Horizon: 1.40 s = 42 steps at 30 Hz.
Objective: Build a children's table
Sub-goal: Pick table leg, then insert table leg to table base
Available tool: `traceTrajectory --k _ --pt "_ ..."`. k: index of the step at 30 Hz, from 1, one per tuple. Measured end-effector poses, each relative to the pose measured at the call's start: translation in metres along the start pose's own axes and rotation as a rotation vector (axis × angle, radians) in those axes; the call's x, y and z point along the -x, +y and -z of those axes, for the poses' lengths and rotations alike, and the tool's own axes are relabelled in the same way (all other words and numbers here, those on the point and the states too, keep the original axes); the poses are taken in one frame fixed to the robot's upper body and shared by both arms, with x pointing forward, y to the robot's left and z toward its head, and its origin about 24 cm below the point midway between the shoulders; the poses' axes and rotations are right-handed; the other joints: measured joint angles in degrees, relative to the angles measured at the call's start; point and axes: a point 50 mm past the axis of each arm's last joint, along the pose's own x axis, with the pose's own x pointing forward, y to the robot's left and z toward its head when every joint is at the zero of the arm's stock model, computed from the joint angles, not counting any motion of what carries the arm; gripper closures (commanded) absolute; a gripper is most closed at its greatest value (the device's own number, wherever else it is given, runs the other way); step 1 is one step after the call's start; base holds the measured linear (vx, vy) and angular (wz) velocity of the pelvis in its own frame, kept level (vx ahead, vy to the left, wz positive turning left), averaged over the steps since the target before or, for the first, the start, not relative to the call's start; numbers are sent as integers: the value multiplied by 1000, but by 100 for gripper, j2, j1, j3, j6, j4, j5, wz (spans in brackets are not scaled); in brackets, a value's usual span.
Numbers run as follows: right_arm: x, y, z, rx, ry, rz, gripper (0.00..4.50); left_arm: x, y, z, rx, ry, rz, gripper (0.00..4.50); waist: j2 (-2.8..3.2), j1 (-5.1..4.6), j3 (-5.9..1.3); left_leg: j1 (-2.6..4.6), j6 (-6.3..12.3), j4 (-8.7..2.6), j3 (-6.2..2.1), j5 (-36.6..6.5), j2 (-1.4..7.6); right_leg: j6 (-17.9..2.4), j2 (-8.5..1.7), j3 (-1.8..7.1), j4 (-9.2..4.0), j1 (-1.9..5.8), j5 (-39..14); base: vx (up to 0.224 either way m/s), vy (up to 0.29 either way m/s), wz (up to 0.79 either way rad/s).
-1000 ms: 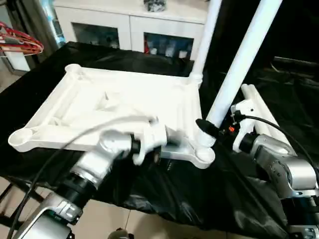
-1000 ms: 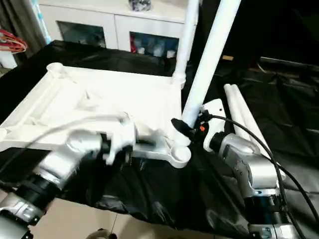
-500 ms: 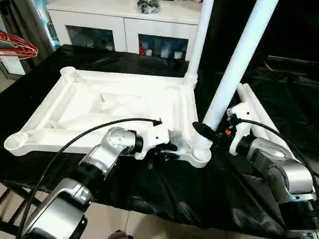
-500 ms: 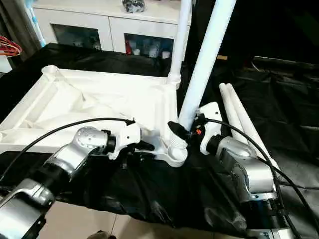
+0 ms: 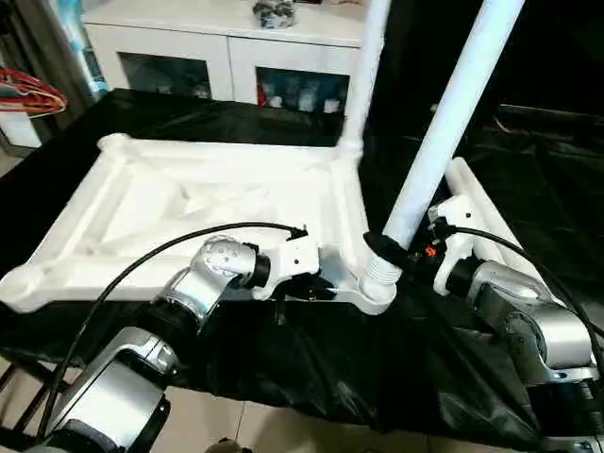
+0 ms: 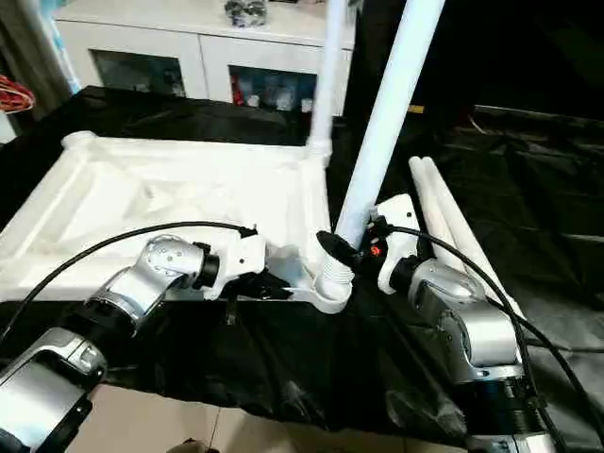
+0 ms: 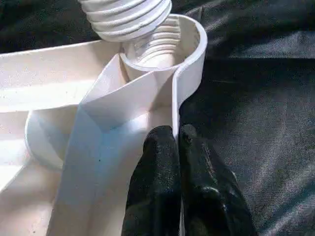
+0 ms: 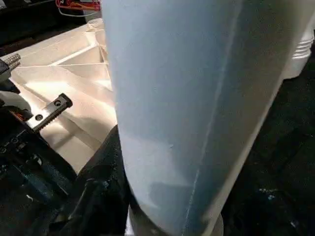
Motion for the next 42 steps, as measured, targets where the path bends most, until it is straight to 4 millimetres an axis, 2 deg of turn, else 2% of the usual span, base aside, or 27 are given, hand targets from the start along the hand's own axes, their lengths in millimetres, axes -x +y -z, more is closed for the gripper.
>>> traceTrajectory --k 6,10,17,24,30,42 --pt "1 -1 0 3 12 -22 259 3 2 1 1 27 7 450 5 -4 -2 5 0 -5 0 0 0 -5 1 0 -1 0 3 0 0 0" --pt "1 -2 3 -6 24 -37 259 6 7 2 66 48 -26 450 11 -16 -3 11 -1 -4 0 0 0 8 1 -1 -2 0 -5 0 0 0" --pt "-10 -3 4 -2 51 -51 259 1 9 0 185 34 -150 450 7 -113 -1 17 -1 -1 -4 0 0 5 1 -6 -9 -3 -3 0 0 0" --pt "-25 -8 0 18 46 -43 259 -3 5 -3 173 12 -175 450 4 -106 0 4 -1 -1 -6 0 0 4 0 -7 -11 -7 -3 0 0 0" --pt "-31 -9 1 21 56 -53 259 -4 0 -5 143 7 -170 450 4 -51 1 0 0 -13 -1 -2 0 -14 0 -5 -14 -12 7 0 0 0" --pt "-33 -13 5 -24 35 -71 260 -4 -1 -6 183 0 -181 450 0 -58 0 3 0 -20 1 -2 0 -5 0 -5 -16 -12 0 0 0 0"
